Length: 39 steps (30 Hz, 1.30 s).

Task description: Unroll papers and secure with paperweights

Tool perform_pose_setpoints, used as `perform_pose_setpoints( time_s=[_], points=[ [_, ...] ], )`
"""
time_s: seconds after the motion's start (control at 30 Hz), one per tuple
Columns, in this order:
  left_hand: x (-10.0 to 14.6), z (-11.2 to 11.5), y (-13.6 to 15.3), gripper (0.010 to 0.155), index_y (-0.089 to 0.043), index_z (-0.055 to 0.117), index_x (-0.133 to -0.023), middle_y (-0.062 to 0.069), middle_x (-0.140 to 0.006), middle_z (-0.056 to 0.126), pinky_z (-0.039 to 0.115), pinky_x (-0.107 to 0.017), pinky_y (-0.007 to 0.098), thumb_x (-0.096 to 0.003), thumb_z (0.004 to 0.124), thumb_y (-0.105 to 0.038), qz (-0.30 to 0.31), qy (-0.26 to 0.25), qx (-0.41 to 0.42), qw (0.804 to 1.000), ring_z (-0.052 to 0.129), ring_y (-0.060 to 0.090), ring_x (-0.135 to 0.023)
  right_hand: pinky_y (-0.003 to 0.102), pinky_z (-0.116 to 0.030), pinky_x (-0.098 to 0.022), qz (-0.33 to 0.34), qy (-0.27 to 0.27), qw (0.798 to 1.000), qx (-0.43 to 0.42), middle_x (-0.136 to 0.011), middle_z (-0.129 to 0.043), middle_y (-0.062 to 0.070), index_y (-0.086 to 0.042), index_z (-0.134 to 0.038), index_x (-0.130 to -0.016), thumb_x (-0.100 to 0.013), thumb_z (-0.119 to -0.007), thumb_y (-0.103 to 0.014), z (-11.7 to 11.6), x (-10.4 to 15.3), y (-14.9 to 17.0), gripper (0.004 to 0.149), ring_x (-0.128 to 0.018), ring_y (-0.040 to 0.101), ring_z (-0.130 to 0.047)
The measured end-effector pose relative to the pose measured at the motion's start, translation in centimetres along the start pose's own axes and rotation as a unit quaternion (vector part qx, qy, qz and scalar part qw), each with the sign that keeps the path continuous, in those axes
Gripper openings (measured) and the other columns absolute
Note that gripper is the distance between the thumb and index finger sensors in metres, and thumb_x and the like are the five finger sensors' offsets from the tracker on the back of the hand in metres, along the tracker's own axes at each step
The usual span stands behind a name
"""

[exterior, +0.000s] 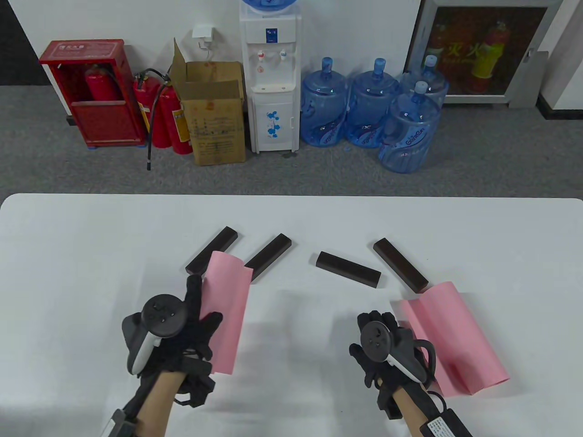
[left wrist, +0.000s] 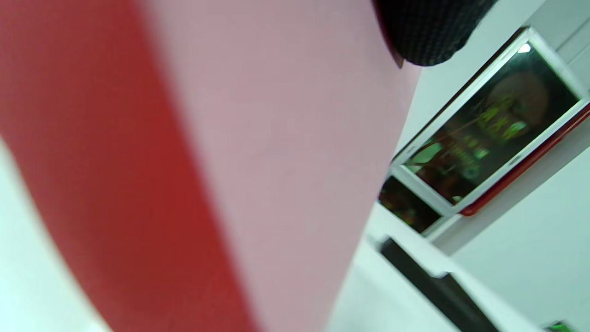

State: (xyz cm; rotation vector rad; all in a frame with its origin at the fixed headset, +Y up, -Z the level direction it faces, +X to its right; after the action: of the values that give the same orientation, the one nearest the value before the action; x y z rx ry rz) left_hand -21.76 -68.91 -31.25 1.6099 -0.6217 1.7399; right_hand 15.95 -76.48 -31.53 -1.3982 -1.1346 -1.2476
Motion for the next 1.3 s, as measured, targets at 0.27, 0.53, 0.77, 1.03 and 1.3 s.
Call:
perform_pose_setpoints(
  time_s=[0.27, 0.53, 0.77, 1.03, 1.3],
  points=[
    [-2.4, 8.9, 1.4, 0.083, -0.036, 0.004, -0.105, 0.02, -0.113, 0.055, 0.08, -0.055, 0.052, -0.0521, 0.068, -0.046, -0.043, 0.099, -0.004, 0.994, 0.102, 0.025, -0.069, 0.058, -0.053, -0.071, 0.028, 0.013, 1.0, -0.003, -0.11, -0.047, 0.005, -0.026, -0.03, -0.108, -0.038, -0.071, -0.057, 0.0, 0.3, -0.7, 0.087, -0.104, 0.037, -0.051],
    [-2.1, 8.7, 2.5, 0.082, -0.034, 0.001, -0.104, 0.022, -0.113, 0.053, 0.081, -0.054, 0.051, -0.0531, 0.064, -0.045, -0.074, 0.084, -0.004, 0.994, 0.101, 0.022, -0.069, 0.059, -0.052, -0.071, 0.089, -0.019, 0.994, -0.067, -0.11, -0.048, 0.005, -0.024, -0.027, -0.108, -0.038, -0.076, -0.057, 1.1, 0.0, -5.3, 0.092, -0.104, 0.039, -0.051],
    [-1.7, 8.8, 2.6, 0.082, -0.034, -0.001, -0.103, 0.022, -0.113, 0.051, 0.081, -0.053, 0.05, -0.0532, 0.063, -0.046, -0.073, 0.089, 0.011, 0.993, 0.1, 0.022, -0.069, 0.06, -0.047, -0.073, 0.119, -0.107, 0.987, -0.033, -0.112, -0.035, 0.001, -0.026, -0.017, -0.107, -0.039, -0.079, -0.054, -1.1, -1.9, -13.5, 0.097, -0.106, 0.038, -0.039],
    [-1.4, 8.7, 3.0, 0.082, -0.035, -0.002, -0.103, 0.024, -0.114, 0.047, 0.08, -0.052, 0.049, -0.0534, 0.063, -0.046, -0.081, 0.096, 0.013, 0.992, 0.099, 0.02, -0.07, 0.061, -0.04, -0.073, 0.092, -0.162, 0.982, -0.018, -0.11, -0.038, -0.001, -0.025, -0.019, -0.106, -0.038, -0.086, -0.047, -4.5, -3.6, -16.1, 0.098, -0.105, 0.038, -0.035],
    [-0.2, 7.8, 1.1, 0.088, -0.038, -0.001, -0.105, 0.026, -0.118, 0.028, 0.074, -0.057, 0.052, -0.0491, 0.062, -0.064, -0.057, 0.061, -0.104, 0.991, 0.082, 0.039, -0.089, 0.062, -0.038, -0.073, 0.094, -0.154, 0.983, -0.032, -0.109, -0.043, -0.003, -0.026, -0.025, -0.107, -0.036, -0.088, -0.046, -4.6, -3.5, -15.7, 0.097, -0.106, 0.035, -0.036]
  ],
)
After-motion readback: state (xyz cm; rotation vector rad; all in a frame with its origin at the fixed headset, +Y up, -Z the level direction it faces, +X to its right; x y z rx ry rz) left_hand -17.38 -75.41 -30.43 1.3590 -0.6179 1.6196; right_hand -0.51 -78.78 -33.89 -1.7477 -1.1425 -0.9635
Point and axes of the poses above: the tracker on the back of each hand, its own y axis roughly to the little-finger side, its own x axis roughly from the fingertips to the wrist, z = x × y, the point moved 1 cm from there along -x, roughly from the wrist to the fingertips
